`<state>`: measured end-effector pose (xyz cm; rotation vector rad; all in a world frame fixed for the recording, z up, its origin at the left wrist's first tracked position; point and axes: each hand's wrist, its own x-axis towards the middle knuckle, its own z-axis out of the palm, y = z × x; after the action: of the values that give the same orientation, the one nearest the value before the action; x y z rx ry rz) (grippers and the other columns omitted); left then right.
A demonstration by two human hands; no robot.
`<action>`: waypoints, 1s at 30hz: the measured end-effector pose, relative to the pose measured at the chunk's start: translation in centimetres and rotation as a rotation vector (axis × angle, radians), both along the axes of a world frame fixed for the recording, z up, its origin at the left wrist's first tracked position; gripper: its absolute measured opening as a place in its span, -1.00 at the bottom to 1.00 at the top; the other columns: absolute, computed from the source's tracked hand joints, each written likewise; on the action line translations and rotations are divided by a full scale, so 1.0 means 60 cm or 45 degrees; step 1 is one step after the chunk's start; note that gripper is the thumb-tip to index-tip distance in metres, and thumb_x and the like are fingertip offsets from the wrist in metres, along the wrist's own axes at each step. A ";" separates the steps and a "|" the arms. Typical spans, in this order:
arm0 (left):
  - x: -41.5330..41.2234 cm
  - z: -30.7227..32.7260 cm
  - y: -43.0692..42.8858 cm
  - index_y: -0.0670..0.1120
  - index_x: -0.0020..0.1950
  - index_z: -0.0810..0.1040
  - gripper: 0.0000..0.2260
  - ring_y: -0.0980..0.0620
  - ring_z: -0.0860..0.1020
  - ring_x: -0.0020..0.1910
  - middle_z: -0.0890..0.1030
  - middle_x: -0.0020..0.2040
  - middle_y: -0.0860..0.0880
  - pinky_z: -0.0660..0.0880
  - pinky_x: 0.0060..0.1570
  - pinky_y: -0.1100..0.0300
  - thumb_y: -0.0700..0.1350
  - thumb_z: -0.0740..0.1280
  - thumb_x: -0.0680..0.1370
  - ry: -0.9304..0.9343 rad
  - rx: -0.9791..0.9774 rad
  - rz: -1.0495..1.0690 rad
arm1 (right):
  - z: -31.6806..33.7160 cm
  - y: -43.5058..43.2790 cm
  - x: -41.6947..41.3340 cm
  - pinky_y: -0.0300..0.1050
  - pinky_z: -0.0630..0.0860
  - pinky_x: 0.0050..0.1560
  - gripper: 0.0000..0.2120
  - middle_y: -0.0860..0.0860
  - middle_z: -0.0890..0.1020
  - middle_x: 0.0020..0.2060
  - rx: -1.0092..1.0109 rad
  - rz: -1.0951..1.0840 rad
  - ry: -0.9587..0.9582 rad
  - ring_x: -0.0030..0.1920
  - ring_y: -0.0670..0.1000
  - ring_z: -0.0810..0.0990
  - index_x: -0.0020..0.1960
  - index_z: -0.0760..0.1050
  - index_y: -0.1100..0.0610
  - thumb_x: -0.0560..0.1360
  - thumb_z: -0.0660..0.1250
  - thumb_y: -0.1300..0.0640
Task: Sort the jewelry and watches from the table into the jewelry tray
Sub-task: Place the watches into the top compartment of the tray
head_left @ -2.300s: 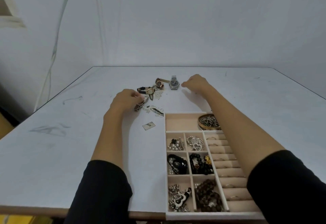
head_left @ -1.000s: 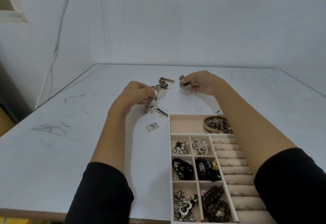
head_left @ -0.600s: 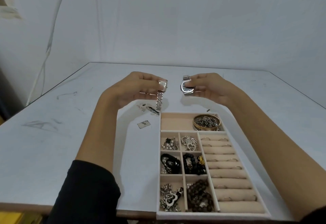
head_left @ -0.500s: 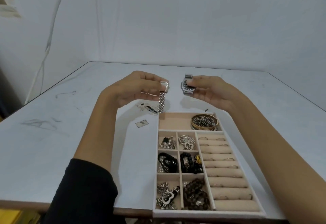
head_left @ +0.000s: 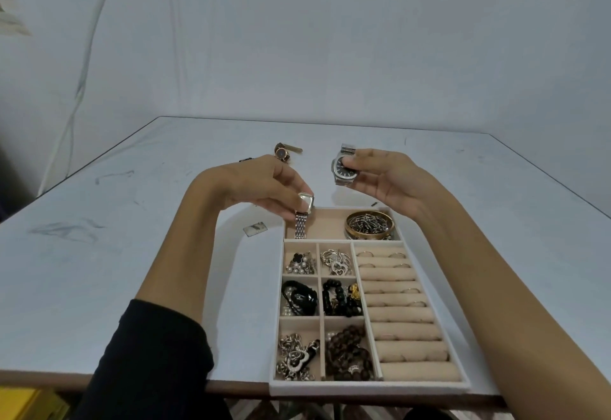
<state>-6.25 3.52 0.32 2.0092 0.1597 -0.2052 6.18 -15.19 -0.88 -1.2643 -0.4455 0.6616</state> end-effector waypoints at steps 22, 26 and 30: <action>-0.001 -0.009 0.005 0.04 -0.10 0.72 -0.86 0.26 0.50 -0.31 0.66 -0.26 0.06 0.38 -0.16 0.43 -0.03 0.55 0.36 -0.115 0.455 -0.022 | -0.003 0.011 -0.020 -0.14 0.64 -0.14 -0.85 0.11 0.70 -0.19 -0.153 0.035 -0.134 -0.18 0.03 0.70 -0.12 0.57 0.22 0.38 0.42 0.42; -0.002 -0.013 0.013 0.09 -0.10 0.70 -0.86 0.22 0.44 -0.30 0.58 -0.23 0.12 0.35 -0.13 0.29 0.01 0.54 0.36 -0.093 0.506 -0.011 | -0.005 0.012 -0.020 -0.11 0.65 -0.07 -0.84 0.14 0.69 -0.14 -0.191 0.056 -0.145 -0.13 0.07 0.69 -0.10 0.56 0.22 0.37 0.44 0.41; -0.003 -0.015 0.016 0.07 -0.07 0.68 -0.81 0.20 0.47 -0.27 0.53 -0.19 0.11 0.38 -0.07 0.24 -0.02 0.55 0.35 -0.072 0.516 -0.054 | -0.003 0.010 -0.024 -0.13 0.64 -0.07 -0.85 0.14 0.70 -0.12 -0.291 0.117 -0.229 -0.13 0.07 0.69 -0.10 0.57 0.22 0.36 0.47 0.35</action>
<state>-6.41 4.51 -0.58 2.4208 0.1303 -0.1509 4.74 -14.62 -1.06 -1.5347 -0.5915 0.6934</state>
